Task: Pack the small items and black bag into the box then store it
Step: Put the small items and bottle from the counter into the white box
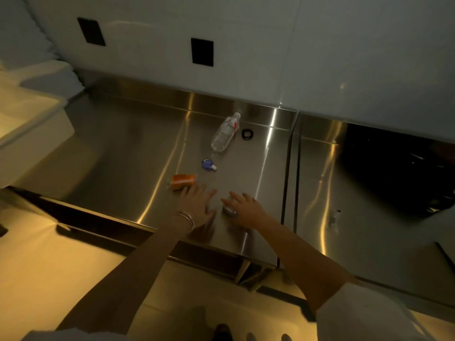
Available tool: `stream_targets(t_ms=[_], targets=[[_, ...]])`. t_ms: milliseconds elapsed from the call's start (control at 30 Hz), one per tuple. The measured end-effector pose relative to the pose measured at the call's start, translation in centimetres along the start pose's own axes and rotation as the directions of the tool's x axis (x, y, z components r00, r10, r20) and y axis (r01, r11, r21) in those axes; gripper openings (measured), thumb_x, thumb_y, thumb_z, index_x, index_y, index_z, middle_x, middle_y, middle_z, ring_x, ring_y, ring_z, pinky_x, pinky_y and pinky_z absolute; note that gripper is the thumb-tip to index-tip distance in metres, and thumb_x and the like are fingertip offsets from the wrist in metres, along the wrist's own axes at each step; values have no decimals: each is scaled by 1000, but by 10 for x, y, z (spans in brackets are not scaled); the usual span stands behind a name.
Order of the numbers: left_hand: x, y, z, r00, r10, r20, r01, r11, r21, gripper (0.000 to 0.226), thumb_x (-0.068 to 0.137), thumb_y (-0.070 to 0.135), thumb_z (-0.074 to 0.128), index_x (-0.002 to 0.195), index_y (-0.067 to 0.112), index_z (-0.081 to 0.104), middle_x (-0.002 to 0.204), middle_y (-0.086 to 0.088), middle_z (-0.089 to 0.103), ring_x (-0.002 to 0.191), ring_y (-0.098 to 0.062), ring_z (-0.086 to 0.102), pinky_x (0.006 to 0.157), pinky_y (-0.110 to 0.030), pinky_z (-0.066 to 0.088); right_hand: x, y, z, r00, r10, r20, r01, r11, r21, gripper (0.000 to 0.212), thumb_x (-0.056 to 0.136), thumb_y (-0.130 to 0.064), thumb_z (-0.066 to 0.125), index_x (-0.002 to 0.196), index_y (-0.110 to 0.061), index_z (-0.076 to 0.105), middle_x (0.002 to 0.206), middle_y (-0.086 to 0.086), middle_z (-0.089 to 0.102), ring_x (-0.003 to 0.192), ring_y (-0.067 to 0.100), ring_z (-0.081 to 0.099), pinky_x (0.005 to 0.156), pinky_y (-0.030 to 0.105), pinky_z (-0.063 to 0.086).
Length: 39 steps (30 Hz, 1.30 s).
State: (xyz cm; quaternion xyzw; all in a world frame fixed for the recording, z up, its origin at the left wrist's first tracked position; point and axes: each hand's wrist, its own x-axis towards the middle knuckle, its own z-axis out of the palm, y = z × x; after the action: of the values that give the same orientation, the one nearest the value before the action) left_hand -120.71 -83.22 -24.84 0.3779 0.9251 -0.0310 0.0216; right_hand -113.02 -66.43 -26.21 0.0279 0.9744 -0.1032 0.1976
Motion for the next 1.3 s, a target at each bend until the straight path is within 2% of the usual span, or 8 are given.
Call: stream_targets(t_ms=[100,233,333,600,833,1033,1300], targets=[[0,-3,4,999,38,1,-38,999,-11,62,87,51,42,143,31,24,148,-6,31,136,-27,23,106,-40,22,3,1,5,999,19,32,-19,1000,-9,75,84,-42,61,144,-37,16,158,4,4,141,41,11,114,55,18],[7,-1,4,997,79,19,-78,996,-48,61,89,49,41,144,30,23,150,-8,27,138,-29,21,110,-43,18,1,6,7,992,36,-121,-34,999,23,47,88,-33,57,132,-29,41,149,9,24,128,39,35,104,48,36],[19,9,6,993,108,51,-105,993,-51,61,90,49,39,145,30,21,152,-9,25,139,-30,20,113,-44,16,-8,20,8,981,76,-178,-77,997,4,37,90,-35,53,125,-26,46,143,11,32,118,39,42,98,45,41],[61,71,9,962,269,56,-264,961,-83,62,90,51,39,145,30,19,153,-7,22,139,-29,19,111,-45,17,-59,93,8,913,262,-312,-255,965,62,35,91,-31,51,125,-25,48,143,9,35,116,38,45,96,43,43],[94,137,3,922,382,60,-380,924,-47,67,87,52,43,145,33,14,154,-6,17,141,-29,13,113,-47,13,-96,157,7,854,428,-295,-421,903,89,41,87,-24,58,127,-24,46,144,5,34,120,35,44,97,42,44],[123,183,-4,894,447,37,-447,894,-21,69,87,52,44,145,32,14,154,-7,19,140,-30,15,112,-48,16,-109,207,4,834,469,-290,-456,883,116,41,89,-26,53,129,-20,45,144,6,36,117,35,45,94,40,42],[160,223,-6,891,446,82,-447,894,-12,69,88,50,44,146,32,11,155,-7,15,141,-30,13,113,-47,14,-92,260,-3,843,456,-284,-432,890,147,43,88,-26,56,129,-22,44,144,5,36,120,34,44,96,40,42]])
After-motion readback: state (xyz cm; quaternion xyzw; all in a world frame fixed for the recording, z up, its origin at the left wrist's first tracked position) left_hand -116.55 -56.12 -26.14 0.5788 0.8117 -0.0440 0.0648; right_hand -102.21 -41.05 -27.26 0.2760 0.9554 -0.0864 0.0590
